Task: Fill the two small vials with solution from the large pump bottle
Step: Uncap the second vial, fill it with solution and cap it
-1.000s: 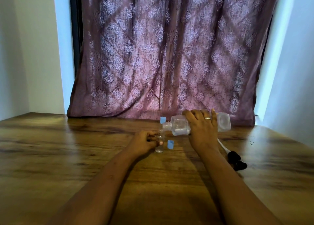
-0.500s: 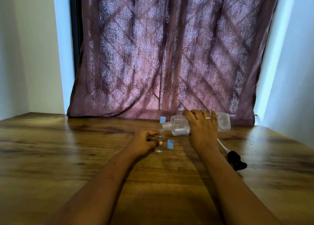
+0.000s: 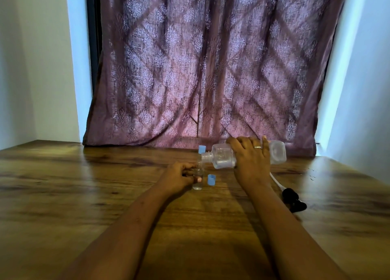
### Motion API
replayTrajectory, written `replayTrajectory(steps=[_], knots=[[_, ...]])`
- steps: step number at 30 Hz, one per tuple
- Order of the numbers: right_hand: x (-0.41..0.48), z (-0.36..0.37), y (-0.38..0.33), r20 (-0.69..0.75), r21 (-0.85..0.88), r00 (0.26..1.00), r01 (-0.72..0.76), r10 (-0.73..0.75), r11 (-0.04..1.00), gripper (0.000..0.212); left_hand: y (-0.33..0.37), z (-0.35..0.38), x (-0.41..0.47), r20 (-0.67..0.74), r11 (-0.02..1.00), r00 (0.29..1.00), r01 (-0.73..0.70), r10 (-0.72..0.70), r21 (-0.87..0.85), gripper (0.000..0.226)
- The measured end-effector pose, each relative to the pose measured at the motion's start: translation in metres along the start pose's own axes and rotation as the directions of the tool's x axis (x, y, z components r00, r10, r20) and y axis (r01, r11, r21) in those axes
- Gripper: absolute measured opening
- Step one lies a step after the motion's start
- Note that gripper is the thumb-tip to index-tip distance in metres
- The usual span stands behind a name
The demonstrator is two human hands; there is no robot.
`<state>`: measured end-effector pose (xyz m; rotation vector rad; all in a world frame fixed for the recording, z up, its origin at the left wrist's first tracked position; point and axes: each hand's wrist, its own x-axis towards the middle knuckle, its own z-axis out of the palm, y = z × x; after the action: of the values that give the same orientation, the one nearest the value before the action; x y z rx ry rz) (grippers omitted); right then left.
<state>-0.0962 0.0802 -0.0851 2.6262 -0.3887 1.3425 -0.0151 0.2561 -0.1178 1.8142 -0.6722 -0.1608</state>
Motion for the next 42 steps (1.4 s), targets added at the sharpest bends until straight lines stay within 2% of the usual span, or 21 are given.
replayTrajectory(steps=[11,30,42], knots=[[0.0001,-0.004,-0.0014,0.013,0.022,1.0,0.006,-0.006,1.0,0.042,-0.0006,-0.0006,-0.0002,0.014,1.0,1.0,0.003,-0.002,-0.024,0.04],[0.0002,-0.0041,-0.0016,-0.014,0.016,1.0,0.004,-0.003,1.0,0.046,-0.0048,-0.0007,0.0045,0.017,0.999,0.999,-0.029,0.029,0.014,0.043],[0.0007,-0.006,-0.0017,0.026,0.025,1.0,0.008,-0.008,1.0,0.05,-0.0064,-0.0015,0.0057,0.03,1.0,0.999,0.021,-0.021,-0.014,0.039]])
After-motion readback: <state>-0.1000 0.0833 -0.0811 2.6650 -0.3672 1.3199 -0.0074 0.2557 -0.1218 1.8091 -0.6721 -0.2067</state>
